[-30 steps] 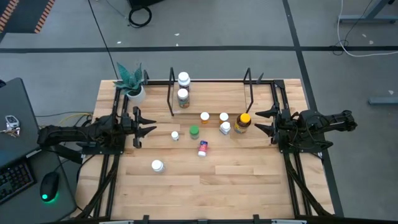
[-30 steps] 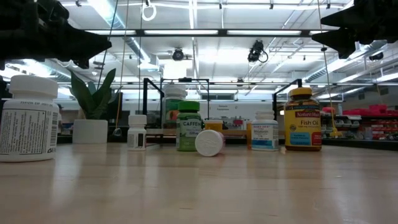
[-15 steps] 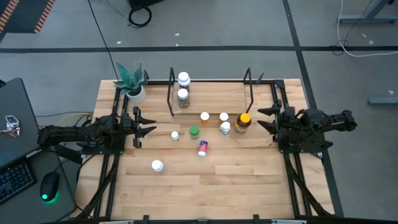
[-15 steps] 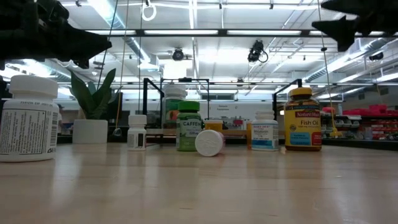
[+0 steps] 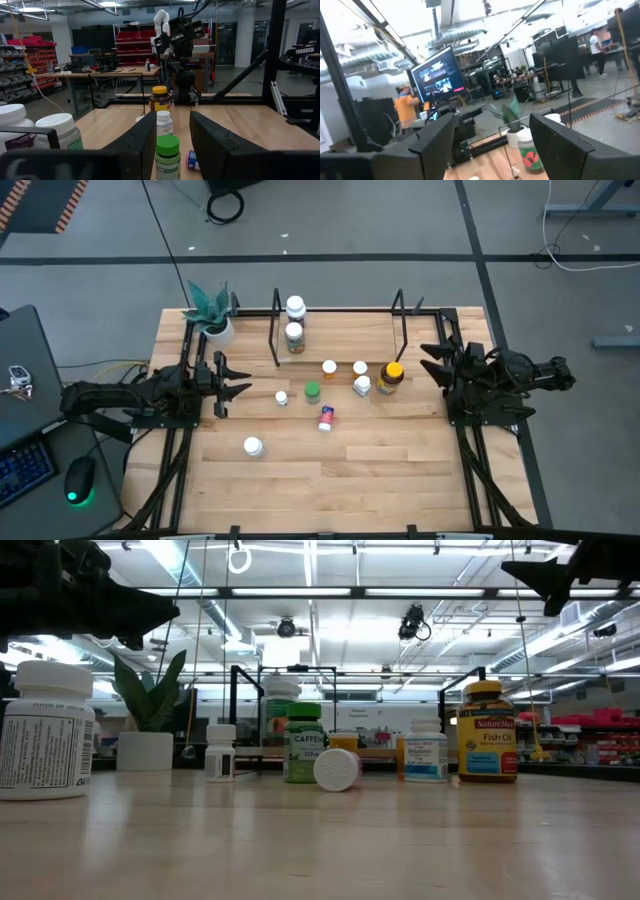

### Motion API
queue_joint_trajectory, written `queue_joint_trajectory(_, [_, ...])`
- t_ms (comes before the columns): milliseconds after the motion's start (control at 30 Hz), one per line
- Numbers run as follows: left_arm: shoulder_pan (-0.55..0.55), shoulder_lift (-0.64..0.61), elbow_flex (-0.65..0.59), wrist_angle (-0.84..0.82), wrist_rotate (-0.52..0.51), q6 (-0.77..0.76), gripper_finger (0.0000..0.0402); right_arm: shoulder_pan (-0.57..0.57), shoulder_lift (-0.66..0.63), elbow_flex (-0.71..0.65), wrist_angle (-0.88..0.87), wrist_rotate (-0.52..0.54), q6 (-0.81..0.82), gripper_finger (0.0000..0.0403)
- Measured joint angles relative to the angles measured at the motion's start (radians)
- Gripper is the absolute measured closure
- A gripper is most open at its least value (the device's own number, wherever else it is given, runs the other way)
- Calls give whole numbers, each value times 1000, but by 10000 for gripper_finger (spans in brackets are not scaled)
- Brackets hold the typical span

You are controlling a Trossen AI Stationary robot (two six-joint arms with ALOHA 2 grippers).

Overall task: Pick and place medicine bottles onto shelf by color
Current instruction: Put the yellow pill bottle on the shelf

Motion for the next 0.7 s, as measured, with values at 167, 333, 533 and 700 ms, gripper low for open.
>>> queue_joint_trajectory(167, [0,0,0,0,0,0,279,-1,85,36,4,12,15,137])
queue_joint_trajectory(333, [0,0,0,0,0,0,281,-1,175,141,-103,83,14,137])
queue_joint_trajectory(533, [0,0,0,0,0,0,273,-1,293,258,-290,105,87,137])
queue_joint_trajectory(700, [0,0,0,0,0,0,274,-1,409,364,-476,105,182,137])
